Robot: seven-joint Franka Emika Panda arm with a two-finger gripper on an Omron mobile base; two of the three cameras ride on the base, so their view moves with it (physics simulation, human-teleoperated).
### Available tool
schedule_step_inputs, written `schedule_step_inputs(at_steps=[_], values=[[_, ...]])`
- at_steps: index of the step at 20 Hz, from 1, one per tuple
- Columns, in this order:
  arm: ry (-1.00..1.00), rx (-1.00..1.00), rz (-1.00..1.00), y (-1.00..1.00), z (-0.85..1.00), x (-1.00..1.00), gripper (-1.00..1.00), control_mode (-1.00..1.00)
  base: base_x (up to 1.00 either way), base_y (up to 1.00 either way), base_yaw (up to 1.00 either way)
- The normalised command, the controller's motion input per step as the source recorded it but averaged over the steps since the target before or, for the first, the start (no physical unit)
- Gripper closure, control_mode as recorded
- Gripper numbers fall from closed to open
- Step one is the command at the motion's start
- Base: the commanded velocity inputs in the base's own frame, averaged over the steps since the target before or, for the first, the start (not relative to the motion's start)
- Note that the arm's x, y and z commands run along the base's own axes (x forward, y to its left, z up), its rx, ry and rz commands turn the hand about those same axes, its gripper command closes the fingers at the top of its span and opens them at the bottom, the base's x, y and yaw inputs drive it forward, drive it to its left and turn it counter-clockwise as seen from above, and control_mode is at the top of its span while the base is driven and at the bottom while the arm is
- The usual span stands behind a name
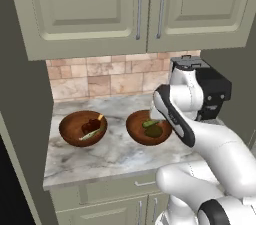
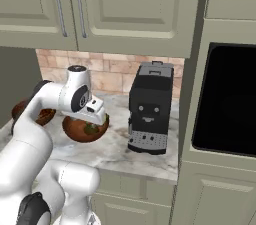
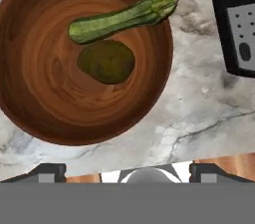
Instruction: Place the bowl with the avocado and squash on the second highest shelf of the fridge. Place the bowl with the fish and steak on the top shelf of the fridge.
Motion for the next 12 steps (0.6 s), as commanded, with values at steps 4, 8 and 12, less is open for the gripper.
schedule_step_inputs(at_steps=[4,8,12], values=[[0.0,0.06,-0.13,0.25,-0.86,0.14,-1.0,-1.0,0.0,0.0,0.0],[0.0,0.0,-0.14,0.12,-0.33,0.3,-1.0,-1.0,0.0,0.0,0.0],[0.0,0.0,-0.11,0.15,-0.19,0.29,-1.0,-1.0,0.0,0.0,0.0]])
